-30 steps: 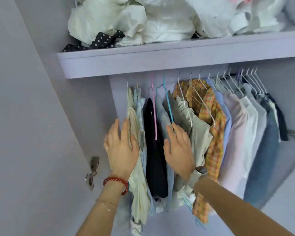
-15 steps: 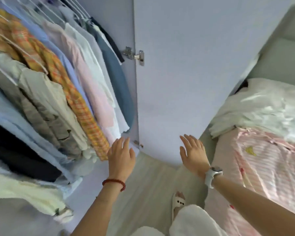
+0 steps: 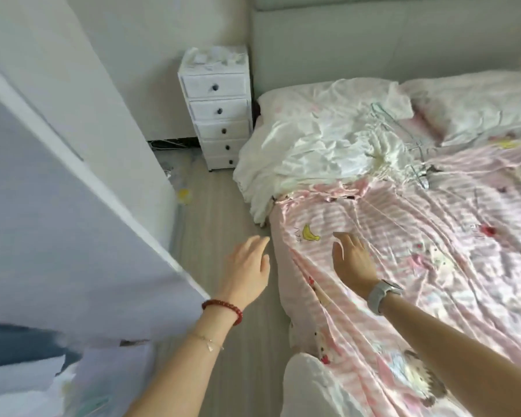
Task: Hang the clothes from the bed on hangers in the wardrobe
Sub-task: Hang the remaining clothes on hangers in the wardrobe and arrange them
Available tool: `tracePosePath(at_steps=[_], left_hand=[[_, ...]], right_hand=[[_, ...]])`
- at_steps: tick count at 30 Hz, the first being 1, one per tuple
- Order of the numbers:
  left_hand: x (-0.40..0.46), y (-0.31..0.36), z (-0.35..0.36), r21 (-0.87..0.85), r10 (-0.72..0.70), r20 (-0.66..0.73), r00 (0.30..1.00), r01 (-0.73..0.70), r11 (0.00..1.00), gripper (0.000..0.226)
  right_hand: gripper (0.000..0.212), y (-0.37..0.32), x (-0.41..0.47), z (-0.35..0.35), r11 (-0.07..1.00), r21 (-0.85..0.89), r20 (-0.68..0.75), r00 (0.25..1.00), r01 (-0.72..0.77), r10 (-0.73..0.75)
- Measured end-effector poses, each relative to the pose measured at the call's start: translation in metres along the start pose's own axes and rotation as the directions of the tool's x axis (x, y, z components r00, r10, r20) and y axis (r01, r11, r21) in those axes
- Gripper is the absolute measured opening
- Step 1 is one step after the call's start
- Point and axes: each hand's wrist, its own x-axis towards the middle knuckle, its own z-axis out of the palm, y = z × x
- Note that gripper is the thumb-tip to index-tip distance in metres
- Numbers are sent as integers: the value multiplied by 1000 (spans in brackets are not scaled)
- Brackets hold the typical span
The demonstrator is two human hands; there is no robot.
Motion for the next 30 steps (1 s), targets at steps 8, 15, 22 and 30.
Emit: tracePosePath(at_steps=[8, 15, 22, 30], left_hand=[[229, 61, 93, -29, -21, 329, 944, 32, 999, 42], [361, 92, 205, 100, -1, 454, 891, -49, 994, 54], [408, 86, 299, 255, -60, 576, 815, -110, 961, 56], [413, 71, 328, 267, -46, 672, 739, -184, 946, 67]], right_hand=[[34, 125, 182, -47, 910, 217, -28, 930, -352, 367], [34, 250, 315, -48, 819, 276, -56, 842, -504, 537], [55, 330, 403, -35, 606, 418, 65, 688, -677, 723], [25, 358, 447, -36, 465, 621, -37, 570, -630, 821]])
